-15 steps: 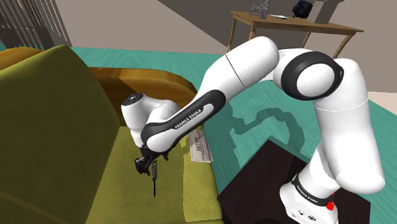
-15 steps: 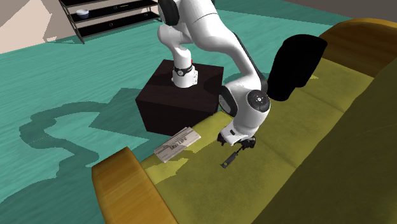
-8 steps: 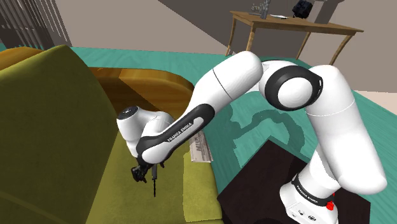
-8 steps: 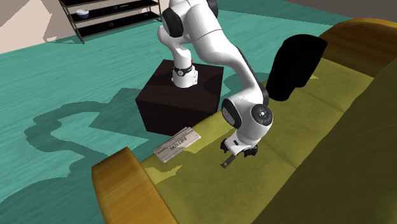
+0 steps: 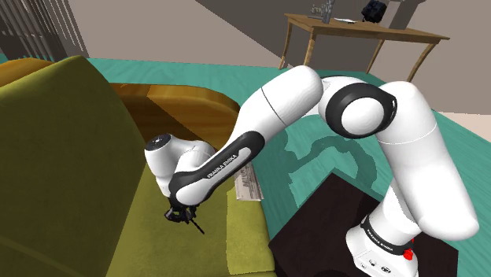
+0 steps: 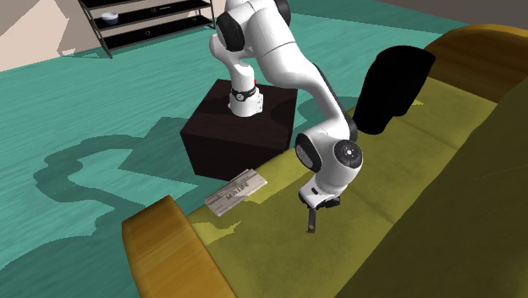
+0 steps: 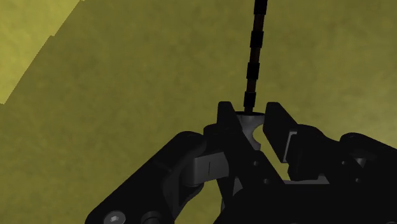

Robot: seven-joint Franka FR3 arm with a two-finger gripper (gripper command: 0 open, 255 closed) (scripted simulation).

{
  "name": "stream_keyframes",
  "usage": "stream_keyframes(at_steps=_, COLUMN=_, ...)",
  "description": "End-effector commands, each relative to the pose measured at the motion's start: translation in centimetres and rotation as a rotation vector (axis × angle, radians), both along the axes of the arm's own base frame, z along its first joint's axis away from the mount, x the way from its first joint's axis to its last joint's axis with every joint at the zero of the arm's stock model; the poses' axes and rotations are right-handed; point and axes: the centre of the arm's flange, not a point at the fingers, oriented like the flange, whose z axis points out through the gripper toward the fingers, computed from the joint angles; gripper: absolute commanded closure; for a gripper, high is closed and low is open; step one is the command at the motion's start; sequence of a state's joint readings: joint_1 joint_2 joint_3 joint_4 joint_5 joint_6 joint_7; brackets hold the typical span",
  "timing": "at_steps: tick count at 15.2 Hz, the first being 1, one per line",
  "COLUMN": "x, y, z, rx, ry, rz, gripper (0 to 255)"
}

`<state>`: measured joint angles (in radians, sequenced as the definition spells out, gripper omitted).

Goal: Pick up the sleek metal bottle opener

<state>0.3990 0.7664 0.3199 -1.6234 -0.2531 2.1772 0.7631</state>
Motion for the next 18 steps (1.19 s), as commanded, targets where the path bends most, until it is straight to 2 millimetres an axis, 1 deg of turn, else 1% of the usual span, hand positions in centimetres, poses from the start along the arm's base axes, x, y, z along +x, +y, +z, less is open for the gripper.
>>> stream_keyframes(at_steps=1, x=0.0, y=-0.5, z=-0.5, rx=-0.011, ry=0.008, rz=-0.004, gripper=255)
stream_keyframes(at_steps=4, x=0.0, y=-0.6, z=-0.7, rx=-0.011, ry=0.008, rz=-0.004, gripper=255)
stream_keyframes(at_steps=5, x=0.3, y=-0.4, z=-0.7, rx=-0.011, ry=0.008, rz=-0.004, gripper=255)
stream_keyframes(at_steps=6, x=0.1, y=-0.4, z=-0.6, rx=-0.011, ry=0.008, rz=-0.004, gripper=255)
stream_keyframes(at_steps=18, x=0.1, y=-0.4, z=5.7, rx=-0.011, ry=0.008, rz=-0.004, gripper=255)
